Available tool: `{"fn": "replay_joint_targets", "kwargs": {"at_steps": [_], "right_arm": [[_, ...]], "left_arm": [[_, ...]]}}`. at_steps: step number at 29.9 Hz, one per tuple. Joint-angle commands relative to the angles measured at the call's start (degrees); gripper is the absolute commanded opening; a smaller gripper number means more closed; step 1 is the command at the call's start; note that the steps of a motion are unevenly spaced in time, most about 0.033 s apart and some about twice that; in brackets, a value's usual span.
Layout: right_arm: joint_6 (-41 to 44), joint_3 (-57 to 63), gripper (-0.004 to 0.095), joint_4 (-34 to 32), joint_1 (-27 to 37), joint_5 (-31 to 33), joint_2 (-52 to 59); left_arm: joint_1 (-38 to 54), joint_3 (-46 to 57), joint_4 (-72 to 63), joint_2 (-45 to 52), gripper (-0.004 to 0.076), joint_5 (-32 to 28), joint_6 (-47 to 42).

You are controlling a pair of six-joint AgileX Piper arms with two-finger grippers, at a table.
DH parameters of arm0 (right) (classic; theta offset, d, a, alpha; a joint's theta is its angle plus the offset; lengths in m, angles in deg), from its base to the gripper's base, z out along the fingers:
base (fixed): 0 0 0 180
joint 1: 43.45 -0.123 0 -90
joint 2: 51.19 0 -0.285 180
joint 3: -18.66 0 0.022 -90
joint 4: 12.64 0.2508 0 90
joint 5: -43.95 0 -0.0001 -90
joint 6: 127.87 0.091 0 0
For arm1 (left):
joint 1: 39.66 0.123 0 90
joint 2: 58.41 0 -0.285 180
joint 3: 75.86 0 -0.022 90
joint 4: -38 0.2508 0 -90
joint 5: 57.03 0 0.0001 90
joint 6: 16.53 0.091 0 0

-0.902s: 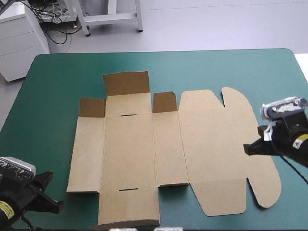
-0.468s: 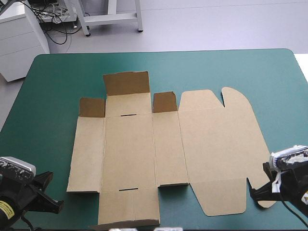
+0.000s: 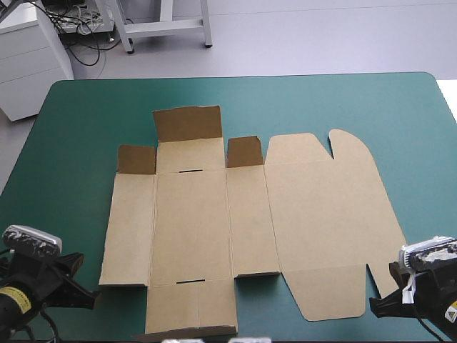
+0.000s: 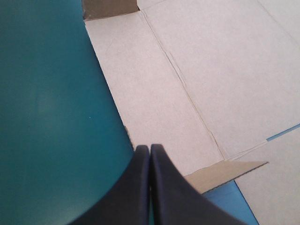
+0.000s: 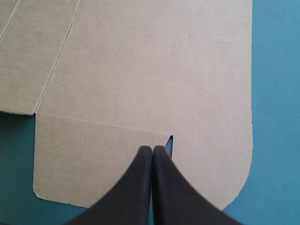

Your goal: Fold the box

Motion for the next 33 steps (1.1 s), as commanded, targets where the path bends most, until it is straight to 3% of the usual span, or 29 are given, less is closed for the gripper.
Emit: {"fn": "replay_joint_targets", "kwargs": {"at_steps": [1, 8, 16, 23, 29, 33], "right_arm": [[0.0, -1.3, -0.0023, 0.2, 0.7, -3.9, -0.6], [-0.3, -1.2, -0.0023, 0.2, 0.7, -3.9, -0.6], [-0.3, -1.2, -0.0023, 0.2, 0.7, -3.9, -0.6], [-0.8, -1.2, -0.0023, 0.2, 0.7, -3.9, -0.6], [-1.5, -1.2, -0.0023, 0.2, 0.7, -3.8, -0.6], [-1.5, -1.2, -0.0023, 0.2, 0.7, -3.8, -0.6]], "left_arm": [[-0.2, -1.7, 0.3, -5.4, -0.0031, -3.5, -0.7], [-0.2, -7.5, 0.5, -17.4, -0.0005, -6.9, -0.5], [-0.2, -19.9, -3.3, -26.0, -0.0004, -5.7, 4.5], [1.0, -21.6, -7.7, -30.3, -0.0004, -4.9, 6.8], [13.9, -21.6, -24.5, -31.9, -0.0004, -3.6, 19.2], [27.8, -21.6, -37.2, -32.9, -0.0004, 3.4, 31.0]]}}
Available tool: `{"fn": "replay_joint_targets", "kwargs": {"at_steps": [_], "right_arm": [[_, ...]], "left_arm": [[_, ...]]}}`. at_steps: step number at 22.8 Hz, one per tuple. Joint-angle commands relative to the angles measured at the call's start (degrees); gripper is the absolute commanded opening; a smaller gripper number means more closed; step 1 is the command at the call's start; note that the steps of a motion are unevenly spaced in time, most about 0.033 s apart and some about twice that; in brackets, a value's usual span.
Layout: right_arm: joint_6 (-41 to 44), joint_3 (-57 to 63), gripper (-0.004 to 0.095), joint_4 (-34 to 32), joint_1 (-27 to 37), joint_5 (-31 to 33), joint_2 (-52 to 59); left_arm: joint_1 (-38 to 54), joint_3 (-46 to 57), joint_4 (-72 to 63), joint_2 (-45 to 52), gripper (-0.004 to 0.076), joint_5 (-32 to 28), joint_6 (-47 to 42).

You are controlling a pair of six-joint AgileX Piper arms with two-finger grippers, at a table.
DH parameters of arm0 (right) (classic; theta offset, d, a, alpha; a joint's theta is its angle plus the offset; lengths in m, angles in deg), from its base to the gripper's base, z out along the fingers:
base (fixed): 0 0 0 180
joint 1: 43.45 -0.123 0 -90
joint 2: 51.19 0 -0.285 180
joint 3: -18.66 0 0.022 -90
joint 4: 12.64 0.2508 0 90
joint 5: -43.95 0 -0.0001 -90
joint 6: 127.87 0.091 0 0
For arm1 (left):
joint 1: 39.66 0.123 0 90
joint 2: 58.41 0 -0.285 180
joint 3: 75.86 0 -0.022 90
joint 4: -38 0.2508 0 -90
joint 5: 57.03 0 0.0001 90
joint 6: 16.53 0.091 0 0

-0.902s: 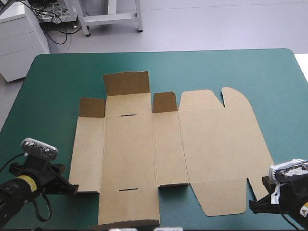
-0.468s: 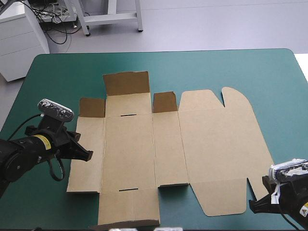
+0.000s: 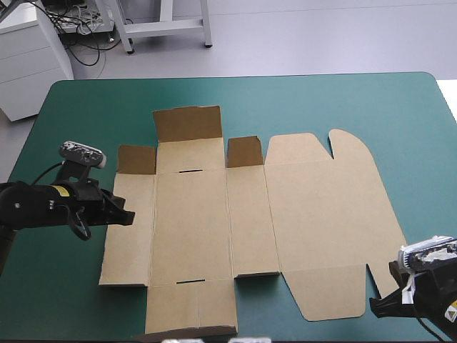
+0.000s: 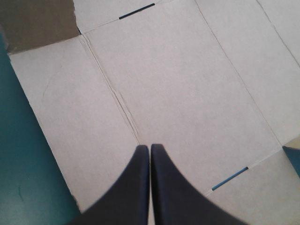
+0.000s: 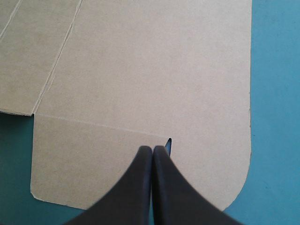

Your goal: Fold the box

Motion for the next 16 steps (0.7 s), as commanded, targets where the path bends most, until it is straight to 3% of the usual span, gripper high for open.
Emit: {"fn": "replay_joint_targets", "kwargs": {"at_steps": [1, 11, 16], "right_arm": [[-0.6, -1.3, -0.0023, 0.2, 0.7, -3.4, -0.6], [-0.7, -1.3, -0.0023, -0.2, 0.7, -3.5, -0.6], [-1.2, -1.3, -0.0023, -2.9, 0.7, -3.5, -0.6]], "left_arm": [[10.5, -2.0, -10.7, -0.3, -0.0004, 4.3, 9.0], [34.6, -1.0, -27.9, -2.3, -0.0004, 7.7, 12.5], [37.2, -0.9, -23.8, -2.3, -0.0004, 7.7, 12.0]]}}
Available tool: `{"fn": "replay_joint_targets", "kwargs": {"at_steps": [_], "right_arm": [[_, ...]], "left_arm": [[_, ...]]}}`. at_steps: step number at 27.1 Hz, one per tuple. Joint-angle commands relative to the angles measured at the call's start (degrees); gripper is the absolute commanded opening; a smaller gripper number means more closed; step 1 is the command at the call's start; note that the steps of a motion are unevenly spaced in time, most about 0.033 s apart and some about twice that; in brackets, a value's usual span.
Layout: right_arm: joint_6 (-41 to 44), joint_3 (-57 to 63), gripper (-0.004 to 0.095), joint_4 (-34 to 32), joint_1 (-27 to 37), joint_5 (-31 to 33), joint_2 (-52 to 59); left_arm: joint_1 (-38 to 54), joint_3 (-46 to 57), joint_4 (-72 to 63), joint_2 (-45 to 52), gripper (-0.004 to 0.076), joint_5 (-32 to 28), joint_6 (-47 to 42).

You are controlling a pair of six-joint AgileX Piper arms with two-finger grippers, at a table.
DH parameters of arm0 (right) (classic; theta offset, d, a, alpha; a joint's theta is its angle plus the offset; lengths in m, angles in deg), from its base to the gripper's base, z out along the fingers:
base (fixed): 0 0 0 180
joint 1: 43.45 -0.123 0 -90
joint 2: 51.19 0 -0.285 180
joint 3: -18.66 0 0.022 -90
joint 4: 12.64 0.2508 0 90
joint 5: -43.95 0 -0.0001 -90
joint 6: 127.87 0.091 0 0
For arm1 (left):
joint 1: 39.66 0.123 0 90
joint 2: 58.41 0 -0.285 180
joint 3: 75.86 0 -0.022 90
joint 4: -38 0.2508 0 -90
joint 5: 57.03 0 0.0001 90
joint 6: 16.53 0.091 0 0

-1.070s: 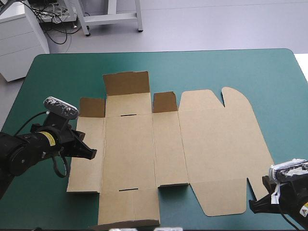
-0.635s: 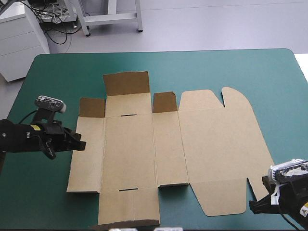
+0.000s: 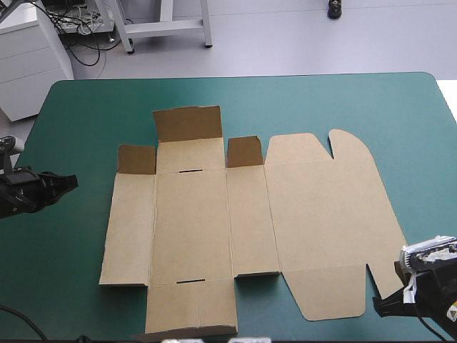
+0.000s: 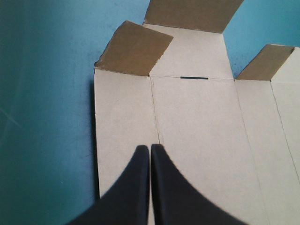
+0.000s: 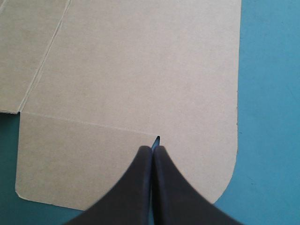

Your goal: Fold the box

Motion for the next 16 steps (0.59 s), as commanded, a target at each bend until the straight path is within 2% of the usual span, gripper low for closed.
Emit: {"fn": "replay_joint_targets", "kwargs": {"at_steps": [1, 6, 8, 10, 14, 16], "right_arm": [[-0.6, -1.3, -0.0023, -0.1, 0.4, -3.4, -0.6], [-0.6, -1.3, -0.0023, 0.0, 0.4, -3.5, -0.6], [-0.6, -1.3, -0.0023, 0.0, 0.4, -3.5, -0.6], [-0.4, -1.3, -0.0023, 0.0, 0.4, -3.5, -0.6], [-0.4, -1.3, -0.0023, 0.0, 0.4, -3.6, -0.6], [-0.4, -1.3, -0.0023, 0.0, 0.4, -3.6, -0.6]], "left_arm": [[0.2, -0.8, -0.3, 0.7, -0.0004, 3.3, -0.4], [0.2, -0.3, 2.0, -0.3, 0.0, 2.6, -0.5], [0.2, -0.3, 2.0, -1.0, 0.0043, 2.6, -1.0], [0.2, -0.3, 2.0, -1.8, 0.0136, 2.8, -1.4], [0.2, -0.3, 2.2, -3.7, 0.0438, 3.0, -1.4], [0.2, -0.3, 2.7, -5.2, 0.0528, 3.0, -1.4]]}}
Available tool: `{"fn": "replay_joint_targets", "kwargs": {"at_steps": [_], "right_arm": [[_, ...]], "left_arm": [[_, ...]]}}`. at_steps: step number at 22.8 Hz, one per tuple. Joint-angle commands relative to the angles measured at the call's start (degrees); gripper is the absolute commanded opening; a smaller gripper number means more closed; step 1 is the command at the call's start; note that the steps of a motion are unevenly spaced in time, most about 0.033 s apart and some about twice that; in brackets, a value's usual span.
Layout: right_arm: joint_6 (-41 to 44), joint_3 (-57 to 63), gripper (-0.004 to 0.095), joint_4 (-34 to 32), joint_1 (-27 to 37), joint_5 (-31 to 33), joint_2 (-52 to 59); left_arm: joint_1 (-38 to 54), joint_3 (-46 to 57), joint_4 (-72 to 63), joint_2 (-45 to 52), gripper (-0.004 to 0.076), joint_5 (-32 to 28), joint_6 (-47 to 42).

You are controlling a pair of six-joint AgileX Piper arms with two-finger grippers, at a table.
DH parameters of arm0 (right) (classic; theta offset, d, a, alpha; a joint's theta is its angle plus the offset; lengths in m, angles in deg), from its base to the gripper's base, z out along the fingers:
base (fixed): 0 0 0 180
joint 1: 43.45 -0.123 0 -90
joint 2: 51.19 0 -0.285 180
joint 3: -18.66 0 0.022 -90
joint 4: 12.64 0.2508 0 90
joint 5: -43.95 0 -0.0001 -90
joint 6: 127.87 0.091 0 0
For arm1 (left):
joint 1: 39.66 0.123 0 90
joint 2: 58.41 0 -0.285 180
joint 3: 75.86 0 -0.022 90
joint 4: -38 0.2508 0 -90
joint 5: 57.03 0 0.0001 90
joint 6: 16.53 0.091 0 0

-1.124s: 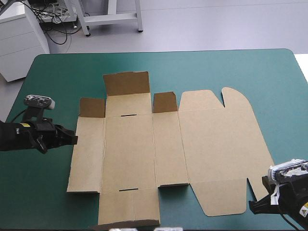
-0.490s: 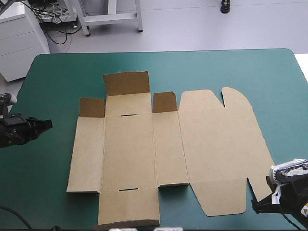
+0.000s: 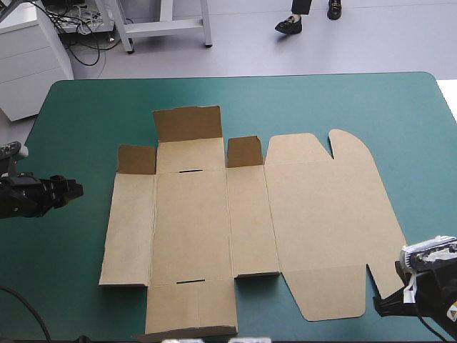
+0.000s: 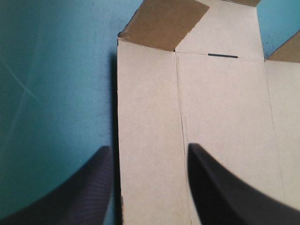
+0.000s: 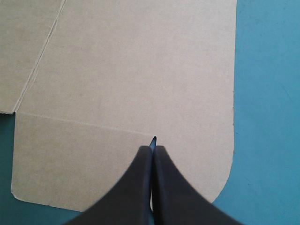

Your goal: Fold the box

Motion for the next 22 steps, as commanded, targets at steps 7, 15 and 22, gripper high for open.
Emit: {"fn": "replay_joint_targets", "kwargs": {"at_steps": [7, 15, 22], "right_arm": [[-0.3, -1.3, -0.0023, 0.4, 0.4, -3.5, -0.6], [-0.3, -1.3, -0.0023, 0.4, 0.4, -4.8, -0.6], [-0.3, -1.3, -0.0023, 0.7, 0.4, -4.9, -0.6]], "left_arm": [[0.2, -1.2, -3.6, -9.0, 0.0565, 3.3, 0.3], [0.2, 7.7, -5.2, -17.4, 0.0565, 3.6, 5.6], [-0.4, 14.6, -5.6, -17.5, 0.0565, 3.6, 7.8]]}}
